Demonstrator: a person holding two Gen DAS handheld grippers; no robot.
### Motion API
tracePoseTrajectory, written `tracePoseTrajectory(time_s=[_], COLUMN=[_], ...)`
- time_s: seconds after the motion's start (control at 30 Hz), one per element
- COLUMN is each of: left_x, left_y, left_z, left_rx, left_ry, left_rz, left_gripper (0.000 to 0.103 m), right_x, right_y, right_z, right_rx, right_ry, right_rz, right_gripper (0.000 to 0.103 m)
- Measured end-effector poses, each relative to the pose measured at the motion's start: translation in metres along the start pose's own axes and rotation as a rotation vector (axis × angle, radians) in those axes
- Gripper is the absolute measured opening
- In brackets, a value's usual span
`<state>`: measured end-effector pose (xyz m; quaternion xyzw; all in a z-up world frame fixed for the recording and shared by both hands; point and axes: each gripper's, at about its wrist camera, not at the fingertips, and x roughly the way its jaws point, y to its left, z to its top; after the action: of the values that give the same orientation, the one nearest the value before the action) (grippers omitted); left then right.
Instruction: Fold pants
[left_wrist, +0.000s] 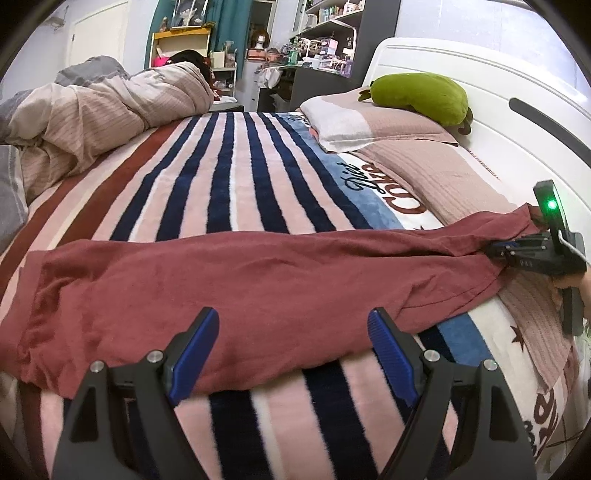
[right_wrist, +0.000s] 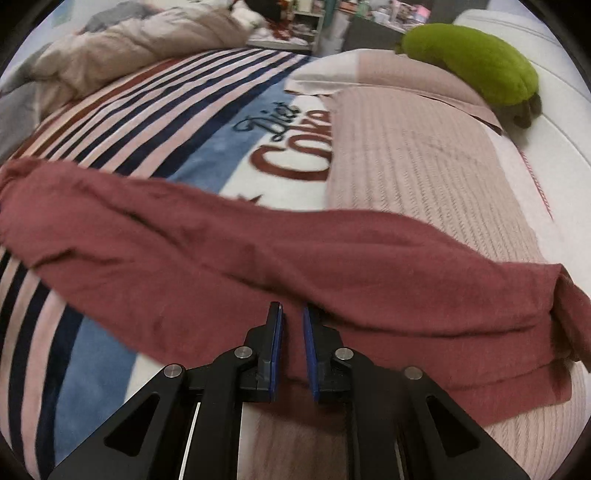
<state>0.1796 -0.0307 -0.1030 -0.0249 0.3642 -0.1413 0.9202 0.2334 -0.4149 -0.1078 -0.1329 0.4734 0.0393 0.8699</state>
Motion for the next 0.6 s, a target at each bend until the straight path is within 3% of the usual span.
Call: tracePoseTrajectory(time_s=[0.23, 0.43, 0.6], left_x=[-0.006, -0.017, -0.042], left_y=[0.013, 0.055, 0.090], left_z=[-0.001, -0.016, -0.041], left_rx=[-0.010, -0.126, -0.248], left_ry=[-0.017, 0.000, 0.004], left_rz=[0.042, 0.160, 0.225], left_gripper=[0.080, 0.084, 0.093], right_x=[0.009, 0.025, 0.021], right_y=[-0.012, -0.029, -0.028], right_z=[0.033, 0.054, 0.061], right_rx=[0.011, 0.075, 0.106], right_ry=[-0.032, -0.045, -0.094], right_rz=[-0.106, -0.162, -0.162], right_gripper=[0.004, 0.008, 0.036])
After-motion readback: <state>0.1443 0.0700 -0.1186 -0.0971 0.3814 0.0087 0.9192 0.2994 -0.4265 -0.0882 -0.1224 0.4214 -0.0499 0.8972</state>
